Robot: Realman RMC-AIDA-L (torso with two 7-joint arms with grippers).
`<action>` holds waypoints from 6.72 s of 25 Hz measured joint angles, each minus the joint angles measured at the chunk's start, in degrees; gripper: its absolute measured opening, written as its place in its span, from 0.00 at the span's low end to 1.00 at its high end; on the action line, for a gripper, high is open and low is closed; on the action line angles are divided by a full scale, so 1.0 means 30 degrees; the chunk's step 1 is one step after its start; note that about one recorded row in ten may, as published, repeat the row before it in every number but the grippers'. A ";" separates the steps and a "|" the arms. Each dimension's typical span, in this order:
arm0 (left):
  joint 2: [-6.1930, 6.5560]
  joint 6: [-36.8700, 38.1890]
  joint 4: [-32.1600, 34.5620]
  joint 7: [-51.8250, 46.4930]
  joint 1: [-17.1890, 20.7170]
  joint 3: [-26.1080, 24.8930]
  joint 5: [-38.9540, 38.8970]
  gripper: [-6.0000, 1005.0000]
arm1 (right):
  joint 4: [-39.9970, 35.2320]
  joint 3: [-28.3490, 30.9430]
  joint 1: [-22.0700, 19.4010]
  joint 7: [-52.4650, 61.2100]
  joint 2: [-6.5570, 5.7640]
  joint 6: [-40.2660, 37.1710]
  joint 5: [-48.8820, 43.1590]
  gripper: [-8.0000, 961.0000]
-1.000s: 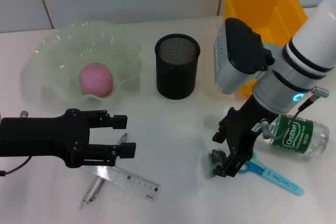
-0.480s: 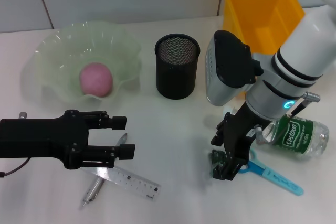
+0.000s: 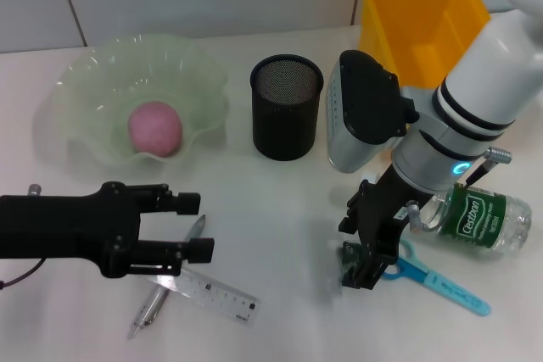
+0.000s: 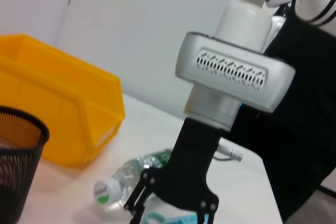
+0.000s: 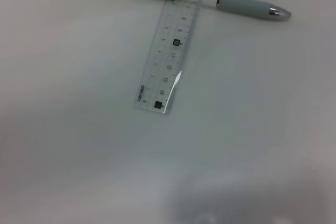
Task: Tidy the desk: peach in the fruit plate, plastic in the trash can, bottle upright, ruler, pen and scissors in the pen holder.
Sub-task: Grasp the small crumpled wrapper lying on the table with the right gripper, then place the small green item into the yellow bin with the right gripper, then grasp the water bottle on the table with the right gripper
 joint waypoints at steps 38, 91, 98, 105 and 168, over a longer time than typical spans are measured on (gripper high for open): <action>0.0244 0.0551 0.1382 -0.0878 -0.0532 -0.0208 0.2722 0.77 | 0.0423 -0.0697 0.0318 0.0083 0.0072 0.0520 0.0106 0.42; 0.0320 0.0555 0.1197 -0.0937 -0.0673 -0.0179 0.2725 0.77 | -0.3235 1.2425 -0.0536 0.3507 -0.0706 0.2967 -0.4910 0.51; 0.0332 0.0658 0.1167 -0.0911 -0.0659 -0.0178 0.2725 0.78 | -0.3233 1.2425 -0.0601 0.3462 -0.0612 0.3015 -0.4932 0.73; 0.0335 0.0787 0.1168 -0.0924 -0.0616 -0.0197 0.2725 0.78 | -0.3236 1.2446 -0.0679 0.3348 -0.0590 0.3202 -0.4887 0.76; 0.0089 0.0694 0.1110 -0.0672 -0.0709 -0.0463 0.1851 0.78 | -0.0885 1.2980 0.0433 0.0894 -0.2959 -0.6815 0.1776 0.76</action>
